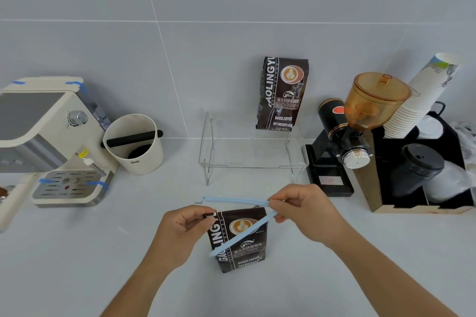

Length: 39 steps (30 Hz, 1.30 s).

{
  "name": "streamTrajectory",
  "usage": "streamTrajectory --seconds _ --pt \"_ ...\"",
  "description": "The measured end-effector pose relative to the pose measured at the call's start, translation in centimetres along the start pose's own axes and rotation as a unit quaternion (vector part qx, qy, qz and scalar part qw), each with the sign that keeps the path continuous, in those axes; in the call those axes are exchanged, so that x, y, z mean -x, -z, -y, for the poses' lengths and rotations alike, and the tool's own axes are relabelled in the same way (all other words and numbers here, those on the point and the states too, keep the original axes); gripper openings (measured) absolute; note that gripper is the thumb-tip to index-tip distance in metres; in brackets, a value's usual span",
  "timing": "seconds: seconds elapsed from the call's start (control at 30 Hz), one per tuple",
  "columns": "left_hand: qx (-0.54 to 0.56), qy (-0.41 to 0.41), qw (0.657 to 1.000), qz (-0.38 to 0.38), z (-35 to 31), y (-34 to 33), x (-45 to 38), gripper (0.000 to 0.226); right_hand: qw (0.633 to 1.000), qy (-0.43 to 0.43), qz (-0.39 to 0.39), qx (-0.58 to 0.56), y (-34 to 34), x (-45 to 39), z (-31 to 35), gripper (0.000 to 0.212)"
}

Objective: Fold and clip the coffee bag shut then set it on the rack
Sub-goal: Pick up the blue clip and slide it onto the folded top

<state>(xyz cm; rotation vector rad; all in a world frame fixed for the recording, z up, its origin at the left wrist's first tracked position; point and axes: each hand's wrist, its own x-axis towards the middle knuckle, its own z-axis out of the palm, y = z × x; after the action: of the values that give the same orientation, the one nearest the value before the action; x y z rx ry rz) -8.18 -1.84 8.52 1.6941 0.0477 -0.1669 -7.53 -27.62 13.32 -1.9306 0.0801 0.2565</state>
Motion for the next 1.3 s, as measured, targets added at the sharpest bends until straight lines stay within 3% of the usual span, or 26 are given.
streamTrajectory --seconds 0.27,0.43,0.9,1.07,1.13,1.17,1.23,1.3 --pt "0.060 0.013 0.994 -0.093 -0.1 -1.1 0.8 0.025 0.996 -0.021 0.083 0.001 -0.5 -0.4 -0.5 0.011" --pt "0.059 0.003 0.993 -0.102 0.1 -1.2 1.0 0.024 0.990 -0.028 0.136 -0.003 -0.2 -0.2 -0.7 0.029" --pt "0.030 0.019 0.997 -0.066 0.4 -0.1 0.5 0.028 0.992 0.030 0.119 -0.017 -0.5 -0.6 -1.5 0.025" --pt "0.109 0.058 0.990 -0.065 1.0 -0.2 0.2 0.030 0.992 0.050 0.113 -0.005 -0.5 -0.5 -1.5 0.024" --pt "0.156 0.071 0.984 -0.056 1.3 -0.4 0.1 0.010 0.993 0.056 0.106 -0.006 -0.7 -0.5 -1.5 0.024" --pt "0.184 0.074 0.979 -0.044 1.7 -0.5 0.1 0.015 0.993 0.060 0.102 -0.002 -0.7 -0.4 -1.5 0.024" --pt "0.235 0.073 0.969 -0.023 2.3 -0.3 0.0 0.057 0.993 0.069 0.091 0.014 -0.8 -0.4 -1.4 0.023" --pt "0.260 0.070 0.963 -0.030 2.5 -0.2 0.2 0.068 0.993 0.079 0.085 0.028 -0.8 -0.4 -1.4 0.022"
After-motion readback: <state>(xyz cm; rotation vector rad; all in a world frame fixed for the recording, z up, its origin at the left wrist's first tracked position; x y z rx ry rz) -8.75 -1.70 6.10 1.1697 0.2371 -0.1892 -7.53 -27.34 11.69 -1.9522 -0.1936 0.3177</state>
